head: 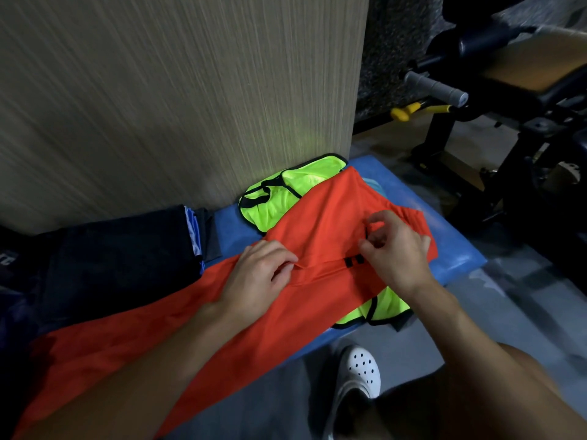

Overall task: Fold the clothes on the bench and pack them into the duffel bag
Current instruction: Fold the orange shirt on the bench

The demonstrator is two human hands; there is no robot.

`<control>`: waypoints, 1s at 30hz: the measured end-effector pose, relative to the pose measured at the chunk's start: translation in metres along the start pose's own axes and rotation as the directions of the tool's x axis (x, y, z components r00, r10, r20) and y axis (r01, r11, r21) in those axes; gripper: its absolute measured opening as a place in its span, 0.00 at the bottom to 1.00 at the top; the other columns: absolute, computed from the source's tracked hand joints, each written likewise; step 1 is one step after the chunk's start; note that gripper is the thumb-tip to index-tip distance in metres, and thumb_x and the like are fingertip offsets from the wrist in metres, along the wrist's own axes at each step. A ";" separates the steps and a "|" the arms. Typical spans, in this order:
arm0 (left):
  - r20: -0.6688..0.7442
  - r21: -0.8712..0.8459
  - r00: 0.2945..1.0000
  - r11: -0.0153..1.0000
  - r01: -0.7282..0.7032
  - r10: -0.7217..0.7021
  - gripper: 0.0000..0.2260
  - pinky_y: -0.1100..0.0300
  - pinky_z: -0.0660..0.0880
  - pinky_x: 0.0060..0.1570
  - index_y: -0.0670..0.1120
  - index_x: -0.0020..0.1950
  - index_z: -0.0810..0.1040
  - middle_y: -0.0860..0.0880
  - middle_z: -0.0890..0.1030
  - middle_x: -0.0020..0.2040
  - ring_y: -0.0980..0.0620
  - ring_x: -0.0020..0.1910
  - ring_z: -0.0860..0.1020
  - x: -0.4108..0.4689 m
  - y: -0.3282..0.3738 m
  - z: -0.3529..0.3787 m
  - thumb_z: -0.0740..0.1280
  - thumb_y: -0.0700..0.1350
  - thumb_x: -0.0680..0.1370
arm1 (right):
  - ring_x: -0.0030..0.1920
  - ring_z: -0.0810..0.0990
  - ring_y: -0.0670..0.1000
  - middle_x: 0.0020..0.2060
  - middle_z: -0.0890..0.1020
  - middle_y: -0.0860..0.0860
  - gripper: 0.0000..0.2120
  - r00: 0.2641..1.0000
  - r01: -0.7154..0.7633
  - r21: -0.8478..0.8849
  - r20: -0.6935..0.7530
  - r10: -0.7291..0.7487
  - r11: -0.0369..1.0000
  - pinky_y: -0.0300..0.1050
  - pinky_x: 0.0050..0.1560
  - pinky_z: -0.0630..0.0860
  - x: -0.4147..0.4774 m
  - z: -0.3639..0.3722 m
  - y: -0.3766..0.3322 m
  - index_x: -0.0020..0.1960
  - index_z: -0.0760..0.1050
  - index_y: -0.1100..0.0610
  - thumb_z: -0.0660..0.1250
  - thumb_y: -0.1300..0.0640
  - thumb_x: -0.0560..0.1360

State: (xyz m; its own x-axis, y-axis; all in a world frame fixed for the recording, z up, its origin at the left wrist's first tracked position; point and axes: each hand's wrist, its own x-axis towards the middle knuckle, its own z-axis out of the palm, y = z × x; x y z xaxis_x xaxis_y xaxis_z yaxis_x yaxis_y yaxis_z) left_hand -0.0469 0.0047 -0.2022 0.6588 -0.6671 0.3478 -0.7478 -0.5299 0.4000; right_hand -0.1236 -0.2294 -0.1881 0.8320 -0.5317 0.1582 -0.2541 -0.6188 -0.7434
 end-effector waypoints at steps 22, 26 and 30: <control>0.576 0.302 0.817 0.918 -0.258 0.040 0.28 0.46 0.63 0.71 0.52 0.77 0.64 0.48 0.67 0.75 0.47 0.75 0.65 0.205 0.076 0.012 0.66 0.53 0.78 | 0.60 0.77 0.57 0.51 0.79 0.52 0.36 0.882 -0.466 0.162 0.005 0.472 0.870 0.65 0.66 0.66 0.019 -0.035 0.051 0.71 0.64 0.54 0.74 0.49 0.68; 0.605 0.381 0.794 0.897 -0.224 -0.059 0.27 0.38 0.61 0.70 0.51 0.77 0.63 0.48 0.71 0.73 0.45 0.74 0.66 0.212 0.074 0.017 0.64 0.55 0.80 | 0.49 0.83 0.57 0.47 0.83 0.54 0.27 0.878 -0.478 0.213 0.090 0.470 0.852 0.58 0.56 0.77 0.024 -0.039 0.060 0.61 0.76 0.56 0.74 0.49 0.64; 0.594 0.335 0.805 0.913 -0.231 -0.015 0.18 0.39 0.64 0.66 0.49 0.71 0.73 0.48 0.74 0.65 0.46 0.69 0.69 0.209 0.072 0.008 0.65 0.50 0.81 | 0.43 0.81 0.60 0.33 0.81 0.53 0.10 0.919 -0.389 0.150 0.129 0.372 0.909 0.59 0.49 0.79 0.020 -0.042 0.057 0.41 0.80 0.53 0.72 0.49 0.64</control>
State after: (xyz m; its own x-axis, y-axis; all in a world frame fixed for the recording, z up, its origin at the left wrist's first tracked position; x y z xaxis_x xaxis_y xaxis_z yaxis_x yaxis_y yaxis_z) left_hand 0.0360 -0.1768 -0.1076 0.4920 -0.8398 -0.2294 -0.8628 -0.5056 0.0008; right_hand -0.1425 -0.2996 -0.1996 0.7342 -0.6440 -0.2151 -0.4805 -0.2691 -0.8347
